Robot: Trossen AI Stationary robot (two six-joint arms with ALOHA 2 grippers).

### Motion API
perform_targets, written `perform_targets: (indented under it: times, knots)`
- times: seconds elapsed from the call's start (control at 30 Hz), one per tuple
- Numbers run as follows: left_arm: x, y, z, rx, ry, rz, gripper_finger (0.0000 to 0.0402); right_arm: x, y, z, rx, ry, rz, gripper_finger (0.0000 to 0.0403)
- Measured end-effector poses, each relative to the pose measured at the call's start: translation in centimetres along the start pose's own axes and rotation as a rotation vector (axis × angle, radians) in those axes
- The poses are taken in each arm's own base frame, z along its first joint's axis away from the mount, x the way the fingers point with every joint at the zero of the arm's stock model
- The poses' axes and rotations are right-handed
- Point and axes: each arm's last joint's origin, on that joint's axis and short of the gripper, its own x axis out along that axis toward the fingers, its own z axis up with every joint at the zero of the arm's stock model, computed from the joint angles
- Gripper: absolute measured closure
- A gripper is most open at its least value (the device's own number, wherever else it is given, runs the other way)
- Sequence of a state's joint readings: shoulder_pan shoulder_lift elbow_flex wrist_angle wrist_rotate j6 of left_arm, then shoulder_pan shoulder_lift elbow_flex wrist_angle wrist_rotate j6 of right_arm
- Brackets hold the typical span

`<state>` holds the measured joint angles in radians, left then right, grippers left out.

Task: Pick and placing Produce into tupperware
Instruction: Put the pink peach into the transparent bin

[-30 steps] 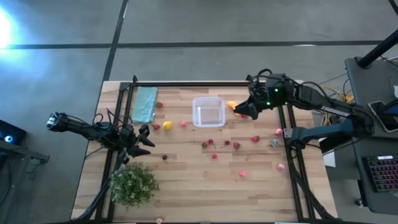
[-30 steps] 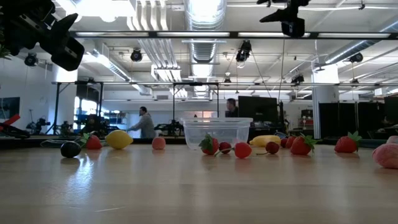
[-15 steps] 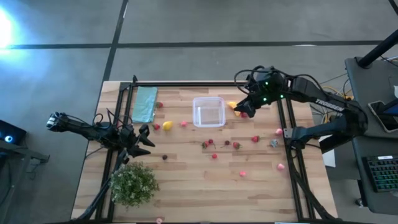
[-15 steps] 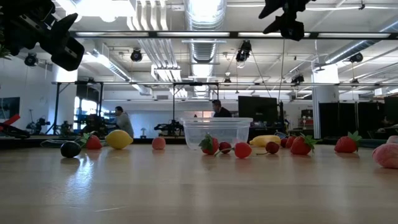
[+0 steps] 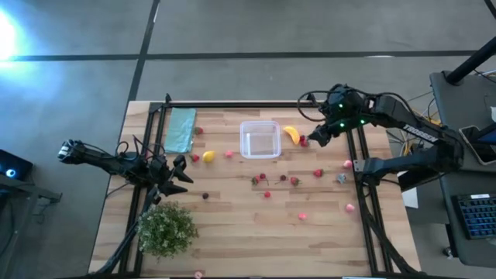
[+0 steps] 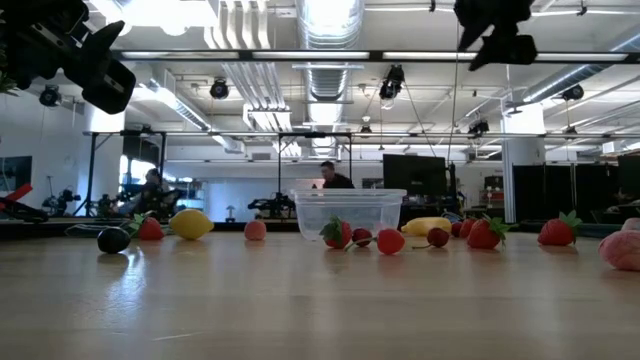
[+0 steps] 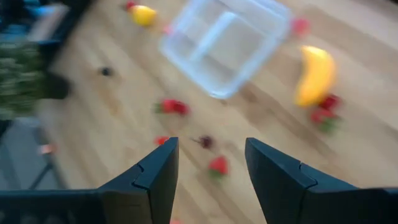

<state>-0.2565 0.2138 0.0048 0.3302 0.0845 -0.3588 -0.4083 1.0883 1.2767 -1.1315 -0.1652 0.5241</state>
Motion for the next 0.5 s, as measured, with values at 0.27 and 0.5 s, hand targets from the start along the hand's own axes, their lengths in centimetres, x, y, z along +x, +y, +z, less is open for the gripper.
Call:
perform_targets:
  times: [0.27,0.5]
  knots:
    - [0.0,0.0,0.0,0.000,0.000,0.000,0.0246,-1.5,-1.7,-2.5,0.128,0.068,-0.259,0.0225]
    - [0.0,0.0,0.0,0.000,-0.001,0.001,0.0246,-1.0,-2.3,-5.7,0.108,0.340,-0.307,0.0225]
